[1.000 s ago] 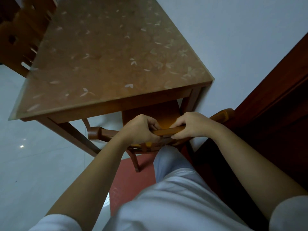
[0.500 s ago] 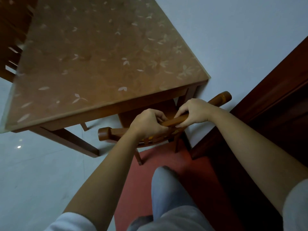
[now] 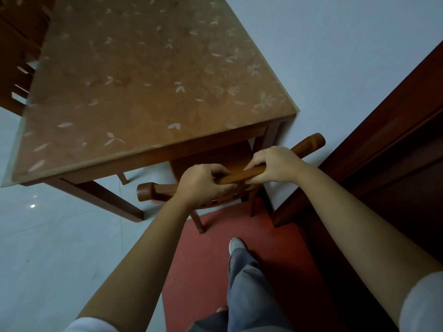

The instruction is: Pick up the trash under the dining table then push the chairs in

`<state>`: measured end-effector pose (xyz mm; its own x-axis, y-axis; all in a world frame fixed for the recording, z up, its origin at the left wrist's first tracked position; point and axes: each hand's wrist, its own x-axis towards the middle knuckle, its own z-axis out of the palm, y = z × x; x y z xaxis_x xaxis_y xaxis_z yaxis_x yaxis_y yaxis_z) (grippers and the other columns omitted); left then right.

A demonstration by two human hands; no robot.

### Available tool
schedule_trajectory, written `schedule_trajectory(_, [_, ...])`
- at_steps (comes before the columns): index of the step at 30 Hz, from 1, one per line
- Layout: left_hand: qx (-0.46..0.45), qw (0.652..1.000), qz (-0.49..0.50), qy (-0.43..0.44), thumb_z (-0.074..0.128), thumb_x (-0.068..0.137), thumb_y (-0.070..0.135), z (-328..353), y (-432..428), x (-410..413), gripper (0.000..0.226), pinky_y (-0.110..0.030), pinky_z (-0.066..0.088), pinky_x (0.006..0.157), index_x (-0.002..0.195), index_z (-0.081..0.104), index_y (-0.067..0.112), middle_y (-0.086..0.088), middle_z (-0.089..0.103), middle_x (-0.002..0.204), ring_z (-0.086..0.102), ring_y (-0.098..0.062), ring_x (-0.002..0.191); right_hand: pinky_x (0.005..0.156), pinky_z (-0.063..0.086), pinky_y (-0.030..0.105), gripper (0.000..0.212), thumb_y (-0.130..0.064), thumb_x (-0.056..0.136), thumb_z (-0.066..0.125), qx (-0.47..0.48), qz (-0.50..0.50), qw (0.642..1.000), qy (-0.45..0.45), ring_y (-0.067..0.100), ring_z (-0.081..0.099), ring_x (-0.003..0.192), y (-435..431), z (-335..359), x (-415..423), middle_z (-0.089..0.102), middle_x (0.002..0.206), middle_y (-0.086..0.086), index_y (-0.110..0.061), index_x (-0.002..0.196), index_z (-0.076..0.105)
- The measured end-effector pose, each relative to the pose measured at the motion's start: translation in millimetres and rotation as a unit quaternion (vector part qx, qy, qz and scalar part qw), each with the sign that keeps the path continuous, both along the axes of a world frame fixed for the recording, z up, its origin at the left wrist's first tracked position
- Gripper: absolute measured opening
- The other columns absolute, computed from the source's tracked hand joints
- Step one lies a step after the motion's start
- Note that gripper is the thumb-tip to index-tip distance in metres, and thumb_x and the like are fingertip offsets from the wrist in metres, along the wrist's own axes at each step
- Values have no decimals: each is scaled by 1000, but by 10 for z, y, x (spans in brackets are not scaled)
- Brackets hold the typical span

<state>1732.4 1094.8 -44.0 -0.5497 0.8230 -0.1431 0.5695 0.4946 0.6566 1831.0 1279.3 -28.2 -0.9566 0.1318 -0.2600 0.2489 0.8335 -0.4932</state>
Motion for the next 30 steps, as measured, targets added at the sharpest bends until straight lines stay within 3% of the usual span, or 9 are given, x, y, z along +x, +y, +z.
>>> schedule_trajectory(8, [124, 986, 102, 39, 73, 74, 26, -78, -391, 126, 26, -37, 53, 78, 98, 68, 17, 10, 60, 87, 60, -11, 85, 85, 48, 42, 27, -27, 76, 73, -35, -79, 984, 153, 17, 58, 92, -74, -173, 274, 65, 94, -3, -17, 101, 69])
schedule_trajectory(18, [156, 975, 135, 79, 74, 74, 23, -154, -329, 210, 22, -51, 49, 77, 93, 70, 13, 1, 67, 87, 61, -18, 85, 85, 47, 43, 23, -22, 78, 71, -20, -63, 989, 130, 17, 58, 92, -54, -85, 256, 65, 94, 0, -16, 99, 69])
schedule_trajectory(30, [140, 979, 115, 96, 70, 79, 25, -103, -405, 240, 25, -42, 48, 85, 100, 69, 13, -3, 69, 97, 60, -18, 93, 91, 44, 42, 29, -27, 81, 68, 14, -93, 989, 113, 17, 55, 99, -206, -49, 287, 63, 103, -2, -17, 107, 64])
